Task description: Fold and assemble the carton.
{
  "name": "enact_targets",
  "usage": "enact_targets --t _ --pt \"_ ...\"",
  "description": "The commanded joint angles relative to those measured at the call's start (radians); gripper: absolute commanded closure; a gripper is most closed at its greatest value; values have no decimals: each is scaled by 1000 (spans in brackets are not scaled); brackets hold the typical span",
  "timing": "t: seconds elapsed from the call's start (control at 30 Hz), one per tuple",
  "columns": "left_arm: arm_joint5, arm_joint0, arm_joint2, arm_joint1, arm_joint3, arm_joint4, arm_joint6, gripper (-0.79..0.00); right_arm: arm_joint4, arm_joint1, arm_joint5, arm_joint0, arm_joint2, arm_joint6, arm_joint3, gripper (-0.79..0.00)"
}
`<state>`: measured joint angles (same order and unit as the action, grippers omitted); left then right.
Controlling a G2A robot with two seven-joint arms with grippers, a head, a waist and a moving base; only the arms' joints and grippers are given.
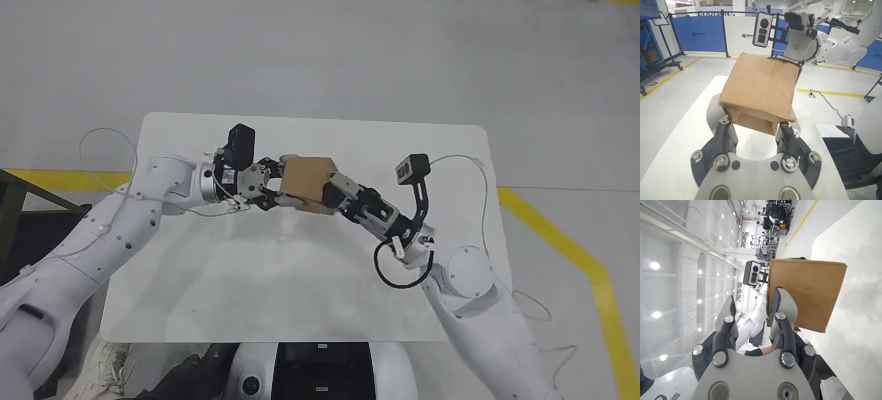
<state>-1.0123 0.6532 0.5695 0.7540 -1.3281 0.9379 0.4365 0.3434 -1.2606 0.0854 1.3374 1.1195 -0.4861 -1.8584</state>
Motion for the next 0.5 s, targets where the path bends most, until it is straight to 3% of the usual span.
enact_targets --t 0.0,0.27,0.33,0.47 --pt "0 -2 -4 1 14 -14 -14 0 10 1 11 7 20 14 10 -785" --pt "0 -13 -41 26 76 -77 -138 -3 80 7 81 56 101 35 37 -785" --pt "0 -19 -56 40 96 -100 -195 -55 93 7 102 67 113 34 40 -785" --pt "27 -35 -88 76 121 -149 -300 -89 110 8 141 87 123 23 42 -785"
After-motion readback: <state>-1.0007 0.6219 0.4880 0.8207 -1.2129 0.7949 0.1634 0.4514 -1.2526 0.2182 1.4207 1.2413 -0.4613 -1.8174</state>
